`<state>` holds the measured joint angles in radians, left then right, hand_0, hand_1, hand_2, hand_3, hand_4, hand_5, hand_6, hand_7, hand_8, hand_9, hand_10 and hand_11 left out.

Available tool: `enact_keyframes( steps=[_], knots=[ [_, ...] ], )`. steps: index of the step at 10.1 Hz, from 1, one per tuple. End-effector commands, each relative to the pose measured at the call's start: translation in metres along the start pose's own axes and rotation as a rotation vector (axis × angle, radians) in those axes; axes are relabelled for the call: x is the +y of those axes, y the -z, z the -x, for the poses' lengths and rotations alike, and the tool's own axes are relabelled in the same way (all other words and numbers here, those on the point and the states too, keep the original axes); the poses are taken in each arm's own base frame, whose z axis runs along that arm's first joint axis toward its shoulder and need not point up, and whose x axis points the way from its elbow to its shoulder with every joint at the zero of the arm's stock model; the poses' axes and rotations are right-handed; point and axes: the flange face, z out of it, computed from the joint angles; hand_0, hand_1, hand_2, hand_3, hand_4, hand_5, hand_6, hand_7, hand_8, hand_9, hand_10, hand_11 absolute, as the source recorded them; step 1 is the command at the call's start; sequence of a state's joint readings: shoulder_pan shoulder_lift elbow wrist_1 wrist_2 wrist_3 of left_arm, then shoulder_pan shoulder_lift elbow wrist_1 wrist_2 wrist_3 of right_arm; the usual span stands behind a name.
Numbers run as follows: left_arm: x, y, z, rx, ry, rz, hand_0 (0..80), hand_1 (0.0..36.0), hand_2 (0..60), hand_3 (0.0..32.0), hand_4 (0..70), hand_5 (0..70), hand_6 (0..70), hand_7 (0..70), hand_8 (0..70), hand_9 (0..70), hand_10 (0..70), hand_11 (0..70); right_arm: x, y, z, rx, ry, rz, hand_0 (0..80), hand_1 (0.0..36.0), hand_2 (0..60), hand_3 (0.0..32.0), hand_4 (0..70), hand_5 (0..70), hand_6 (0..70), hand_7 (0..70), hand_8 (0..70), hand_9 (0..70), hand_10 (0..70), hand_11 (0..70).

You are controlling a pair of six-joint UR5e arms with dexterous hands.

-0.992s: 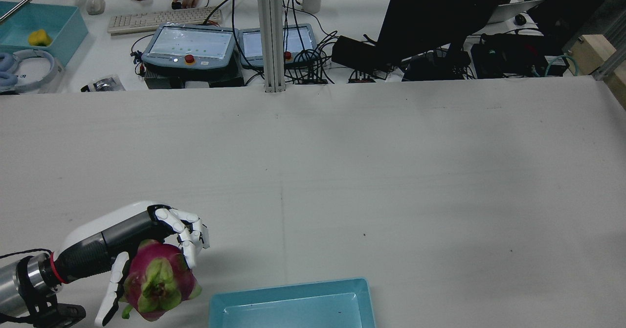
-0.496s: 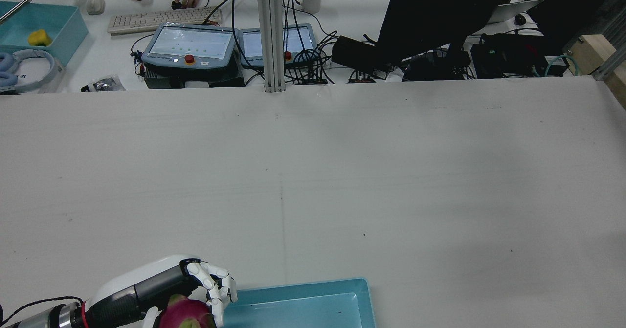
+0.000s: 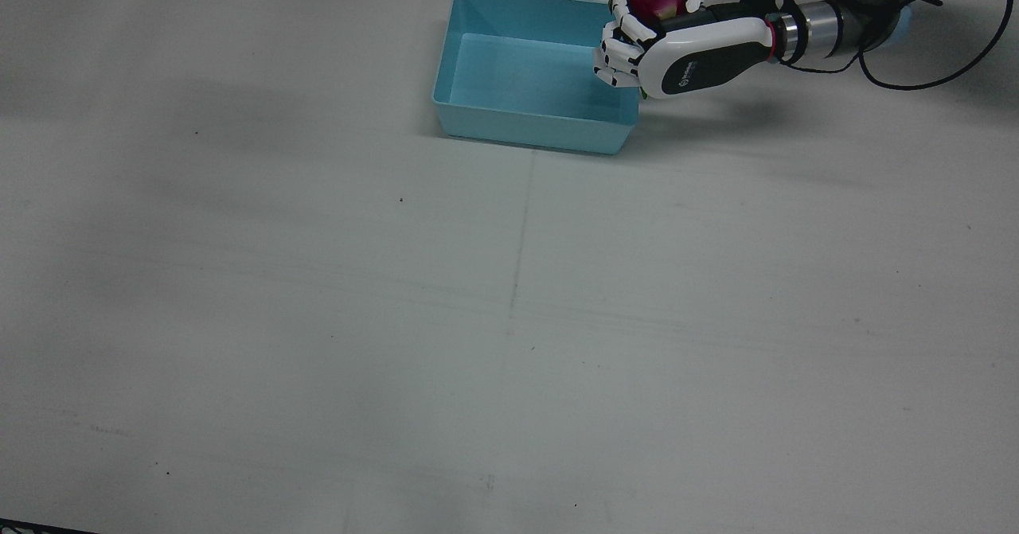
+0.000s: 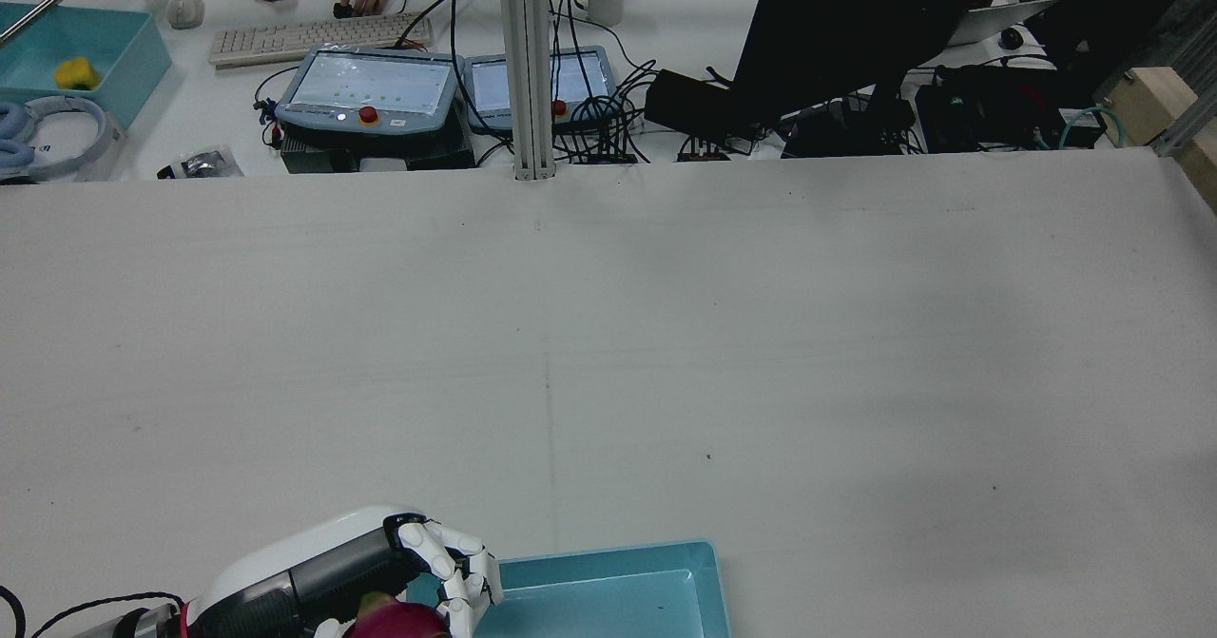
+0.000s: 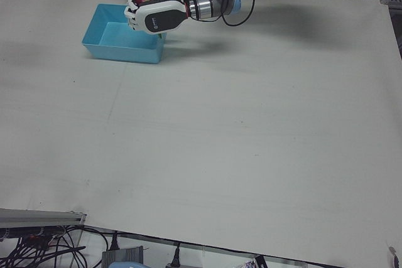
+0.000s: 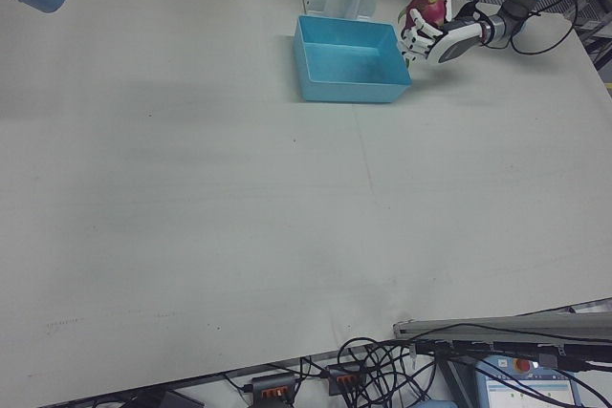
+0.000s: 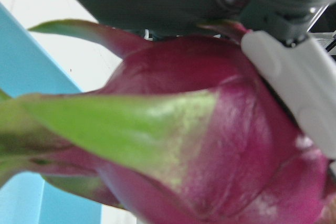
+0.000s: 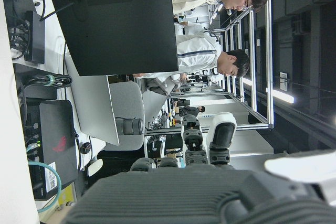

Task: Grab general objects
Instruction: 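Carry the held dragon fruit toward the light-blue tray with the left hand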

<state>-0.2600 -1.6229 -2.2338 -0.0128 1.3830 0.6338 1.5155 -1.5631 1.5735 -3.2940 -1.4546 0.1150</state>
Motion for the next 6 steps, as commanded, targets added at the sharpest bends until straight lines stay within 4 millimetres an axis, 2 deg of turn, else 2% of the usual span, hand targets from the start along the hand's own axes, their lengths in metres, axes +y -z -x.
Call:
enact_keyframes(
  steps=[1, 2, 5, 6],
  knots=[
    [0.037, -0.042, -0.015, -0.002, 0.012, 0.013, 79.3, 0.0, 0.0, 0.0, 70.0, 70.0, 48.1, 70.0, 46.5, 48.9, 31.6, 43.7, 0.000, 0.000, 0.000, 0.000, 0.000, 0.001, 0.0, 0.0, 0.0, 0.0, 0.0, 0.0, 0.0, 0.0, 0.0, 0.0, 0.0, 0.0],
    [0.046, -0.055, -0.017, -0.004, 0.012, 0.016, 77.9, 0.0, 0.0, 0.0, 70.0, 70.0, 47.6, 70.0, 46.1, 48.3, 31.5, 43.6, 0.000, 0.000, -0.001, 0.001, 0.000, 0.001, 0.0, 0.0, 0.0, 0.0, 0.0, 0.0, 0.0, 0.0, 0.0, 0.0, 0.0, 0.0],
    [0.055, -0.068, -0.016, -0.012, 0.007, 0.012, 75.9, 0.0, 0.0, 0.0, 70.0, 70.0, 46.6, 70.0, 45.1, 46.9, 30.8, 42.8, 0.000, 0.000, 0.000, 0.000, 0.000, 0.001, 0.0, 0.0, 0.0, 0.0, 0.0, 0.0, 0.0, 0.0, 0.0, 0.0, 0.0, 0.0],
    [0.065, -0.074, -0.004, -0.026, 0.028, 0.028, 74.7, 0.0, 0.0, 0.0, 70.0, 70.0, 46.5, 70.0, 45.0, 46.8, 30.7, 42.6, 0.000, 0.000, 0.000, 0.000, 0.000, 0.001, 0.0, 0.0, 0.0, 0.0, 0.0, 0.0, 0.0, 0.0, 0.0, 0.0, 0.0, 0.0]
  ],
)
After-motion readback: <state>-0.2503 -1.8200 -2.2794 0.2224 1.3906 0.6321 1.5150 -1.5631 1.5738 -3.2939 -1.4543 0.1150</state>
